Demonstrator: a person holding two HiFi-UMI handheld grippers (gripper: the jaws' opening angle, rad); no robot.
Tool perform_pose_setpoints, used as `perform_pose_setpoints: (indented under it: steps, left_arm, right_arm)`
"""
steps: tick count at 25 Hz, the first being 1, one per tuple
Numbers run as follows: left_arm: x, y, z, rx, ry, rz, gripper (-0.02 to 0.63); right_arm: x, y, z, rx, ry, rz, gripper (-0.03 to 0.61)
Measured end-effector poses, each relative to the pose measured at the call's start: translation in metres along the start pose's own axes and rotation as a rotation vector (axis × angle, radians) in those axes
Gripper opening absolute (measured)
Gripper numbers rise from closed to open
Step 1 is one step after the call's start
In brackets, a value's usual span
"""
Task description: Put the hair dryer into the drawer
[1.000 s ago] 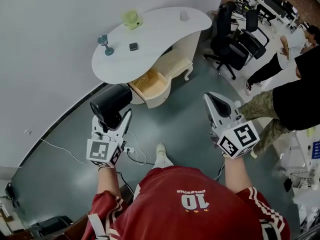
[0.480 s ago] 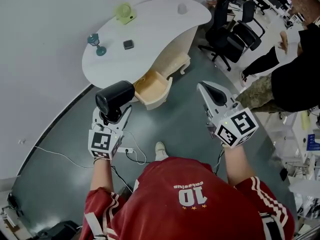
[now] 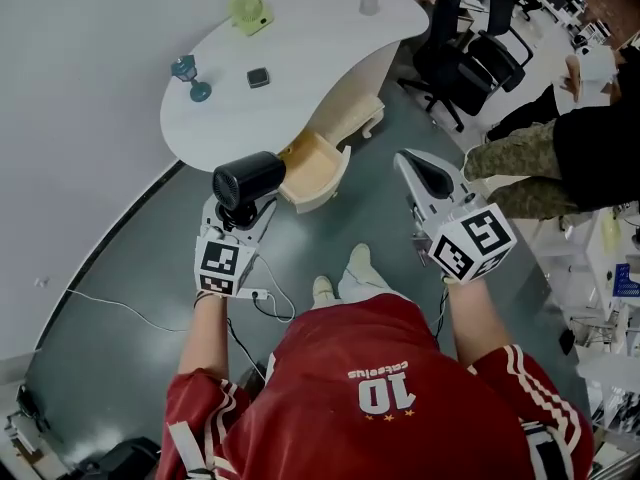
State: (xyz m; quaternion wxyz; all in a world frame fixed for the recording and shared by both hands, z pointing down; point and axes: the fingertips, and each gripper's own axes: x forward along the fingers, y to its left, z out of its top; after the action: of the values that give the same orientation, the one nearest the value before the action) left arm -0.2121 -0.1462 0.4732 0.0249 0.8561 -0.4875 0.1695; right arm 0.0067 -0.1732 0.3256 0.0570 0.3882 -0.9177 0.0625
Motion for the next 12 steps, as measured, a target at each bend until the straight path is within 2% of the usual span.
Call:
perform_pose_setpoints:
  steps: [5,12]
  left_arm:
    - [0.023,-0.004,-0.013,0.031,0.04,-0.024,0.308]
    - [0.07,-0.014,-0.046,0.091,0.16,-0.075,0.308]
  right_arm:
    - [0.017,-0.013,-0.017,0.01,0.005,-0.018,0.005]
    - [0.04,-0.036,-0.037,0.045,0.015,0.016,0.005]
